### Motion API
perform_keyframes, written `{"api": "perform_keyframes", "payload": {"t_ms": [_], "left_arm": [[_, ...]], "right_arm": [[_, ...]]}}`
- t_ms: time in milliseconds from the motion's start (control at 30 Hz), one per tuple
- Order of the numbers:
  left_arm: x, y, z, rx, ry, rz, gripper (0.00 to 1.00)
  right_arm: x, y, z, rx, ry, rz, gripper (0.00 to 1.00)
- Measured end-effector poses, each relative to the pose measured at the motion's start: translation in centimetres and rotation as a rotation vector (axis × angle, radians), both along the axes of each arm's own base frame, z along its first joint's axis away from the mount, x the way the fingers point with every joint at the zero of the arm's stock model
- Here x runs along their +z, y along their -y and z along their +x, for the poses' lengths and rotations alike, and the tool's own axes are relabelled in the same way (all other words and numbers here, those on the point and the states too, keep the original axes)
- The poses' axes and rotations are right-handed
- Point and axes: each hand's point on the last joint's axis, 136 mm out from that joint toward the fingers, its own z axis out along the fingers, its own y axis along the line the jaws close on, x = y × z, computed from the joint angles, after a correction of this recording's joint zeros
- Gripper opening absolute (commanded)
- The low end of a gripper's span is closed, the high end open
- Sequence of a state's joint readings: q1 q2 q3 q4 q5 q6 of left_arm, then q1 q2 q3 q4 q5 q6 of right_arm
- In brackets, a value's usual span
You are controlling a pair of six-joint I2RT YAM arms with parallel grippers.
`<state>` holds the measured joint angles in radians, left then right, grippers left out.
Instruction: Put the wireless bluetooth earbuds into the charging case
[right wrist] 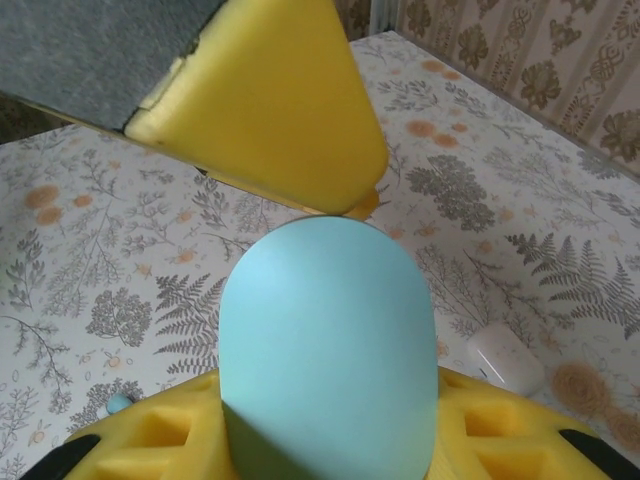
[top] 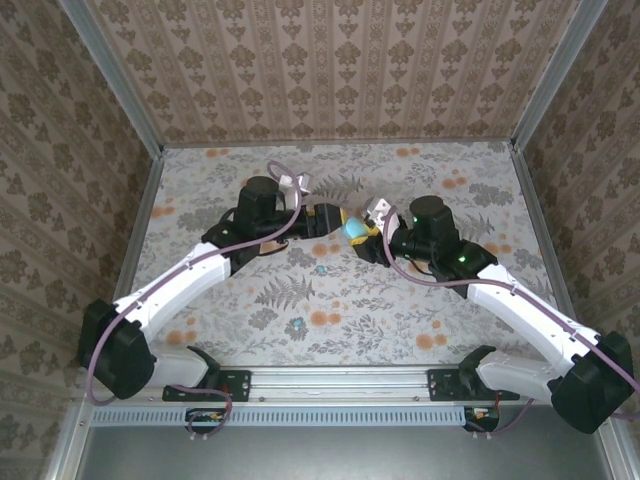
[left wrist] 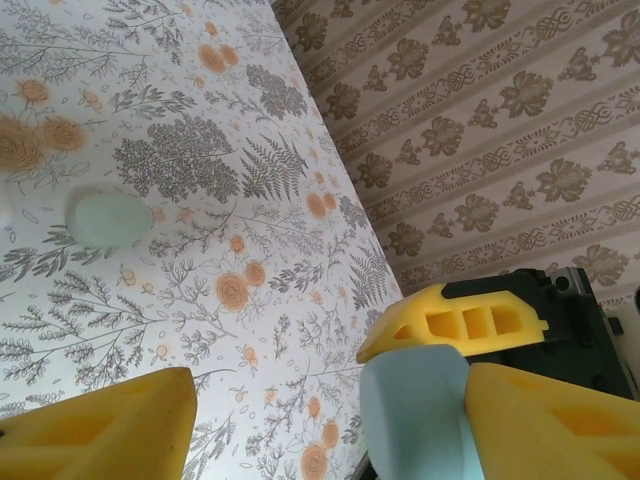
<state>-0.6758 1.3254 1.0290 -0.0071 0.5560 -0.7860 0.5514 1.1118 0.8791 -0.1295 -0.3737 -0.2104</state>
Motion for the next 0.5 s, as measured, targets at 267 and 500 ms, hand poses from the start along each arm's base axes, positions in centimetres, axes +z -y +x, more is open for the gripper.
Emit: {"api": "perform_keyframes", "payload": {"t_ms": [267,500], "left_arm": [[0.4,1.1,-0.6,-0.03,0.01,-0.003,0.69],[0.2,1.6,-0.9,-0.058,0.012,0.002,0.53]], "right_arm": [[0.0,0.2,0.3,-0.018,0.009,-0.005,0.34],[0.1,0.2,0.6,-0.027,0.019,-0.003,0.35]]}}
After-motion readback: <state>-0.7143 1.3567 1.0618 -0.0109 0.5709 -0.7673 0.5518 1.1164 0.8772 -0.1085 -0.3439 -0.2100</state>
